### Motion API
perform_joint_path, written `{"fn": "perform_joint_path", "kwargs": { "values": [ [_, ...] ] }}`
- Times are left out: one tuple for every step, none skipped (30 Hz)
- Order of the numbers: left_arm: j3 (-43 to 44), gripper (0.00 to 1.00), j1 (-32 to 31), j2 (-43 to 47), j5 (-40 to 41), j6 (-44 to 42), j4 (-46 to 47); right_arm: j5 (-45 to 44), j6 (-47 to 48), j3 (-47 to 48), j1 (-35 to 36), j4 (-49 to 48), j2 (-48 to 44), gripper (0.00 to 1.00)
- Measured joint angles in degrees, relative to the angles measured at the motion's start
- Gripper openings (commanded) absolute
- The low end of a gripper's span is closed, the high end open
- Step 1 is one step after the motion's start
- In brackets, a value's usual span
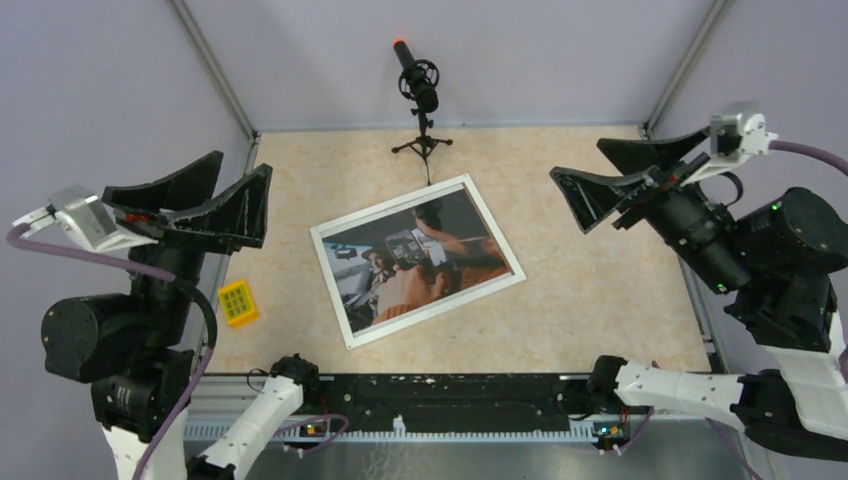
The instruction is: Put the photo into the frame
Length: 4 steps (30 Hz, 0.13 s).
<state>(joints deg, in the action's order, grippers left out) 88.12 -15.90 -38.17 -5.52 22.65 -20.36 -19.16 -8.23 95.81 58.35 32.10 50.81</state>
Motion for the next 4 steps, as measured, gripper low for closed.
{"fn": "perform_joint_path", "kwargs": {
  "values": [
    [0.0,0.98,0.0,0.5,0.6,-0.2,0.3,-0.3,0.9,0.0,0.0,-0.7,-0.8,0.99],
    [0.0,0.98,0.0,0.8,1.0,-0.2,0.6,-0.4,1.6,0.0,0.0,-1.4,-1.4,0.99],
    [0.0,0.98,0.0,1.1,1.4,-0.2,0.7,-0.7,2.3,-0.1,0.0,-1.9,-1.8,0.99],
    [0.0,0.98,0.0,1.3,1.7,-0.2,0.8,-0.9,3.1,-0.2,0.0,-2.7,-2.1,0.99]
  ]
}}
